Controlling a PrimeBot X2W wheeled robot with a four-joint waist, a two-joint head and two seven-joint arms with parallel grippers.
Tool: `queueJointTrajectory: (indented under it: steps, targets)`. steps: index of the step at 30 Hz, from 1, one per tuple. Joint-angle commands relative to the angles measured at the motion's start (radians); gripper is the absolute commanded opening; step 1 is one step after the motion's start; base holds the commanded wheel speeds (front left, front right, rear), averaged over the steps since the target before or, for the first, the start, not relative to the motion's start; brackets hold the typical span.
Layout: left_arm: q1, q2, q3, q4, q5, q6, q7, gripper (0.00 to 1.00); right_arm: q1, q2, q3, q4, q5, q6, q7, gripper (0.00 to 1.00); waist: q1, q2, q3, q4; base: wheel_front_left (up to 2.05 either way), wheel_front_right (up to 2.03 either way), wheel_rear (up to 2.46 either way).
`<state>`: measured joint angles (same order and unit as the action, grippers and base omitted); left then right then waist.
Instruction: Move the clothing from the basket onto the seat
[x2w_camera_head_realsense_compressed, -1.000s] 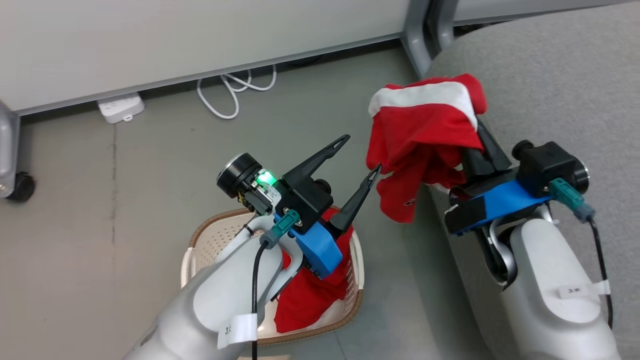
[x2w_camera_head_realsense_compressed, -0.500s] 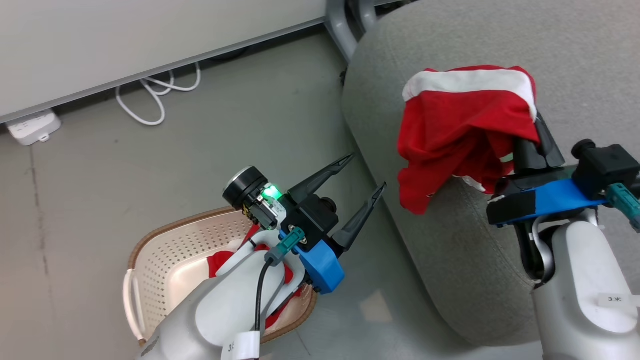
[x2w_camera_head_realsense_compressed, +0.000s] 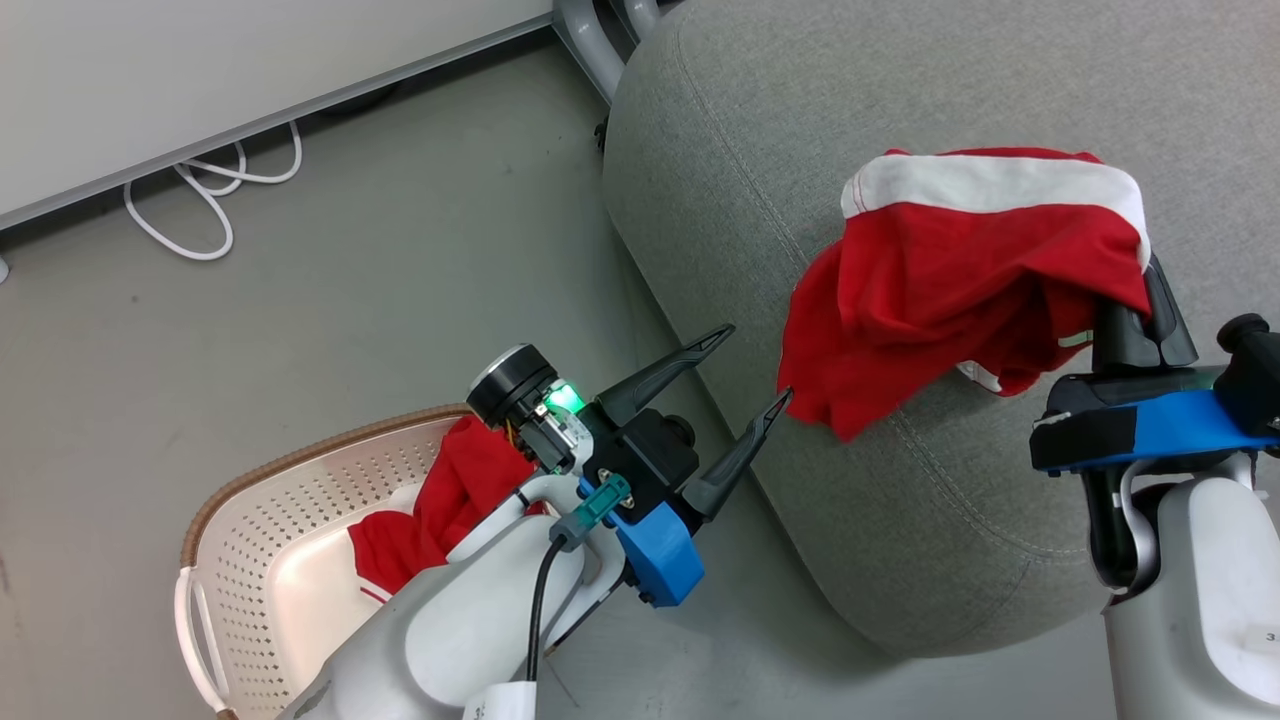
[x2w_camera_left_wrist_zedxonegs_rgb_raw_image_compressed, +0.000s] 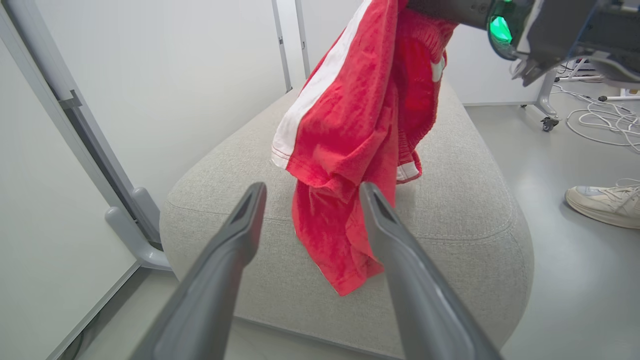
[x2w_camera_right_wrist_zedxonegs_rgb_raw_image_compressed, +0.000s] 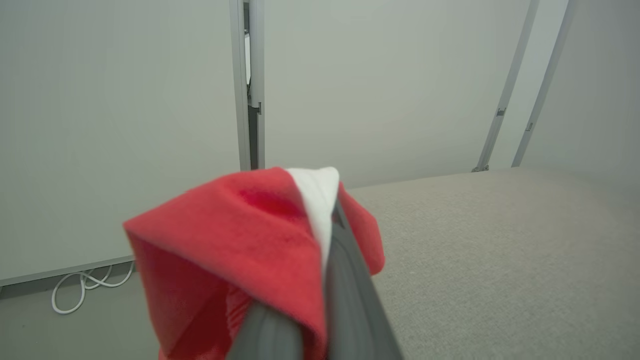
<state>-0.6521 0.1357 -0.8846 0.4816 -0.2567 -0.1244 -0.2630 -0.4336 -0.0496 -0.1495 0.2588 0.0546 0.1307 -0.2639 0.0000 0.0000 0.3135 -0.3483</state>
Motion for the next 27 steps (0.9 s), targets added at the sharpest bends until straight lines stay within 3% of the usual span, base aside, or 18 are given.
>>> queueJointTrajectory:
  steps: [1,16,23,27]
  targets:
    - [0.006,0.003,0.0,-0.003,-0.002,-0.007,-0.003,1.0,0.011,-0.002,-0.004,-0.007,0.007,0.0,-0.001,0.0,0.0,0.0,0.002,-0.002,0.0,0.0,0.0]
    - [-0.037,0.011,-0.001,-0.017,0.005,-0.003,-0.003,1.0,-0.058,-0.001,-0.016,-0.022,0.029,0.0,-0.001,0.0,0.0,0.0,0.049,-0.002,0.0,0.0,0.0]
    - [-0.088,0.037,-0.01,-0.024,0.021,-0.004,0.005,1.0,-0.234,-0.004,-0.065,-0.073,-0.006,0.0,-0.001,0.0,0.0,0.0,0.154,0.0,0.0,0.0,0.0]
    - [-0.126,0.057,-0.012,-0.044,0.03,-0.004,0.02,1.0,-0.366,-0.036,-0.133,-0.103,-0.02,0.0,-0.001,0.0,0.0,0.0,0.232,0.007,0.0,0.0,0.0]
